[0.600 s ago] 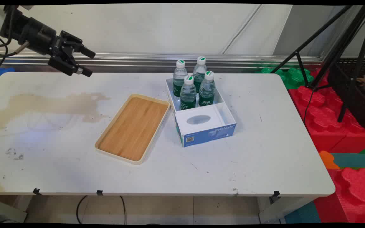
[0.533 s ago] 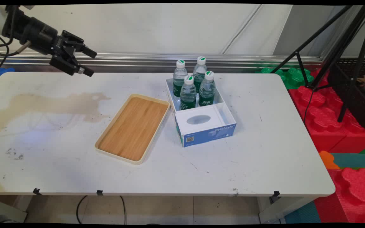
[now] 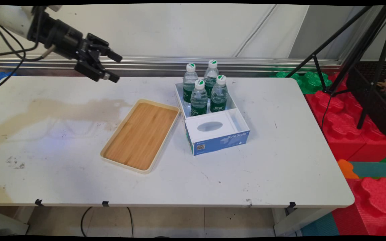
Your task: Pick up the green bottle from the white box, then place the picked object on the tray
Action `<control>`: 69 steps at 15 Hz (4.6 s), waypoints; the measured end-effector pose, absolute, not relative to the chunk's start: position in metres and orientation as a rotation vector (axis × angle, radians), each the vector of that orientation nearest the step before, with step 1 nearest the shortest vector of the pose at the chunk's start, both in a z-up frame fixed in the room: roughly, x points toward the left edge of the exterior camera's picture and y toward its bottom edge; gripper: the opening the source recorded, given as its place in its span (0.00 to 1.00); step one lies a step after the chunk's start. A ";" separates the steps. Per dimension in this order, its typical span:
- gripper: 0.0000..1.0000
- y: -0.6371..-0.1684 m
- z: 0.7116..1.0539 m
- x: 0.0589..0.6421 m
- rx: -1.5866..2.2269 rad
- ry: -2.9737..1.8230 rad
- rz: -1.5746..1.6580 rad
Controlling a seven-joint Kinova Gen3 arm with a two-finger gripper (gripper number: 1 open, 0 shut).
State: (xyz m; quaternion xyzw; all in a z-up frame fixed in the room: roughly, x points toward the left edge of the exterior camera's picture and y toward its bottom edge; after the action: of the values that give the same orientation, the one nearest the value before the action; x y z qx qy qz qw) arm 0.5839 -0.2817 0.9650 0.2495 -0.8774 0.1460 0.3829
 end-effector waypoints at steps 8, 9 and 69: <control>1.00 -0.312 0.943 0.529 0.564 -2.261 0.358; 1.00 -0.318 0.938 0.520 0.557 -2.265 0.356; 0.00 -0.374 0.930 0.447 0.612 -2.120 0.380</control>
State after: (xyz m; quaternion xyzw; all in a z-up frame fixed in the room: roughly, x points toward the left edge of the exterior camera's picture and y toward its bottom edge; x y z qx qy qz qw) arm 0.4472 -0.3742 0.9299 0.2460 -0.8521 0.1528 0.4360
